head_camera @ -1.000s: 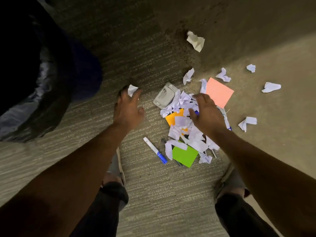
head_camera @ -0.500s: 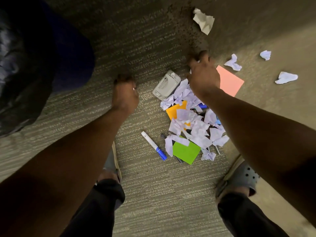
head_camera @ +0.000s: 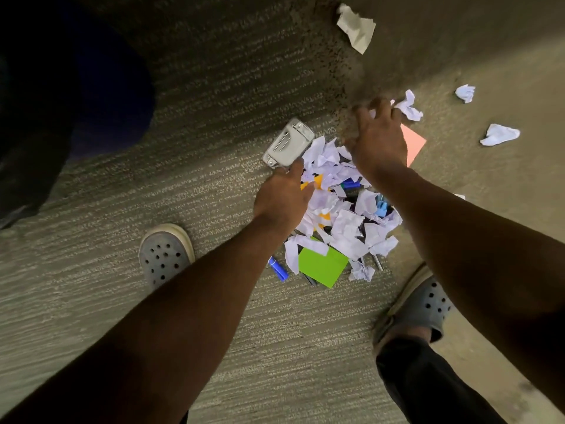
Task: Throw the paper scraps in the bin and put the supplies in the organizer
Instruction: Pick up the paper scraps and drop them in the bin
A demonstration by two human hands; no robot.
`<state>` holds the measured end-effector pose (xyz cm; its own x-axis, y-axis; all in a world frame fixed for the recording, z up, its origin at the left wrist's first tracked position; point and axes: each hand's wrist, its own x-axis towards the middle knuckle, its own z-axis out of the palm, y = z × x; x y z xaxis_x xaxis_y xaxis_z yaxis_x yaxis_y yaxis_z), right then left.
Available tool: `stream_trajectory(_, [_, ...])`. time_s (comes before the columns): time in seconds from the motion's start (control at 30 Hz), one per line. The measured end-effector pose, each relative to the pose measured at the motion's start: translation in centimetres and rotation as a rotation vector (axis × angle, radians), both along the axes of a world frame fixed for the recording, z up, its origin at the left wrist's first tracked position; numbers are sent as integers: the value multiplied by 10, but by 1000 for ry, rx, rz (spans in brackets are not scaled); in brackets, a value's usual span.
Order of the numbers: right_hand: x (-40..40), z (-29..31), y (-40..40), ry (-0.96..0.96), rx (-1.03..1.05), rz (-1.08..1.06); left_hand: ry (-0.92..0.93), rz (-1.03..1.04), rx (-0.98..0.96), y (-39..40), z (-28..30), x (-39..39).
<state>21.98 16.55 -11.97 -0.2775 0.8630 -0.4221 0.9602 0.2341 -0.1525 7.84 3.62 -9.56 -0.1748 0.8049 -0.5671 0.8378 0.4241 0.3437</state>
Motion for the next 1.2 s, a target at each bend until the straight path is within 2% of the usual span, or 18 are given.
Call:
stream_trajectory(0.17, [-3,0,-4,83,-42,52,23,67,19,2,-7,5])
stream_trajectory(0.33, [-11,11,-24,329,-161,28,-86,126,105,-2,-6,-9])
stream_trajectory(0.5, [-23,12,-47,251,-345,176,-182,185,152,-15,8,-14])
stream_trajectory(0.7, [-30,40,-52,296,-302,-66,-192,266,149,-26,32,-24])
stream_trajectory(0.8, [-29,71,-44,324,-271,-202,-176,325,196,-32,66,-35])
stream_trajectory(0.9, [-38,115,-38,390,-324,-337,-190,406,278,-36,117,-49])
stream_trajectory(1.03, [-78,195,-42,672,-504,-492,-165,512,410,-37,200,-73])
stream_trajectory(1.2, [-166,294,-48,1048,-645,-487,-69,673,626,-35,282,-122])
